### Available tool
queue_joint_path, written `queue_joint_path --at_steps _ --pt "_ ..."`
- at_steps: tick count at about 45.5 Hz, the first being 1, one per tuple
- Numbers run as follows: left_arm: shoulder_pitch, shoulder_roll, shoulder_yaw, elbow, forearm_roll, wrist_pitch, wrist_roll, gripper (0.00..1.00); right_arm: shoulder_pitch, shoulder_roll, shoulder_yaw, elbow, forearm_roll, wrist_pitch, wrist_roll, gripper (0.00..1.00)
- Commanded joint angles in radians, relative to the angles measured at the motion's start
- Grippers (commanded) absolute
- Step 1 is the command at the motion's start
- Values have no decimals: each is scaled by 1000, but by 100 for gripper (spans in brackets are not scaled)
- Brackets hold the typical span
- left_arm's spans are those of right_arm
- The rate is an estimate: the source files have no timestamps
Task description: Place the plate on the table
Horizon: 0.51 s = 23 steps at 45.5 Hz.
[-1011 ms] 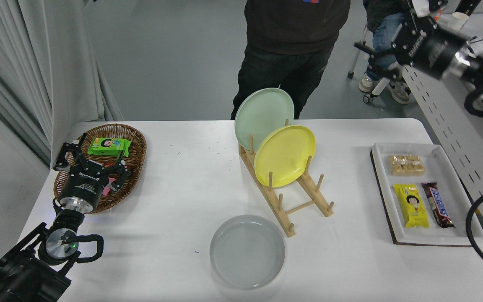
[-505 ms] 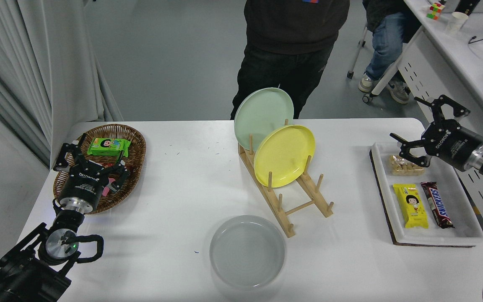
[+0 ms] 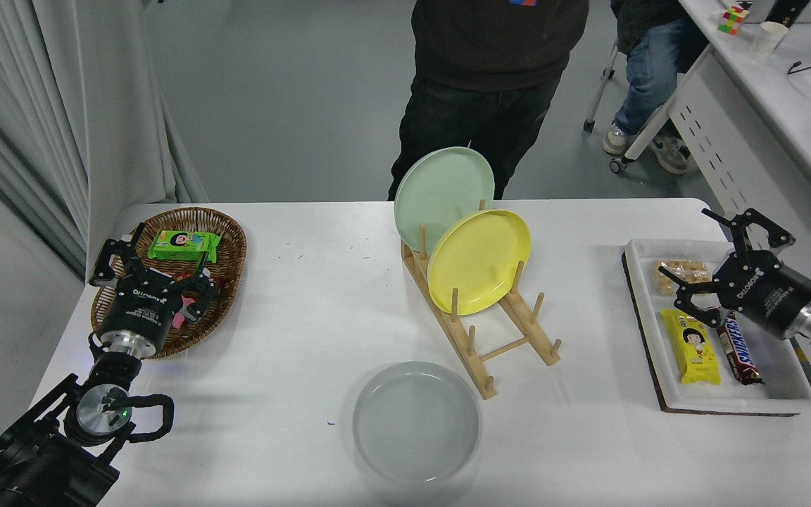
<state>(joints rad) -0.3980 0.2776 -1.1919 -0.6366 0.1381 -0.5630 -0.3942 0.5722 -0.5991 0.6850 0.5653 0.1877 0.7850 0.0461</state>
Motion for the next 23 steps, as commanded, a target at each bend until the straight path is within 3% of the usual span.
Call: queue_joint_path --at_steps 1,23 --pt "-1 0 0 0 2 0 0 98 -72 31 44 -40 -54 -36 107 100" --pt "-1 0 0 0 0 0 0 98 34 251 51 -381 97 -92 115 100"
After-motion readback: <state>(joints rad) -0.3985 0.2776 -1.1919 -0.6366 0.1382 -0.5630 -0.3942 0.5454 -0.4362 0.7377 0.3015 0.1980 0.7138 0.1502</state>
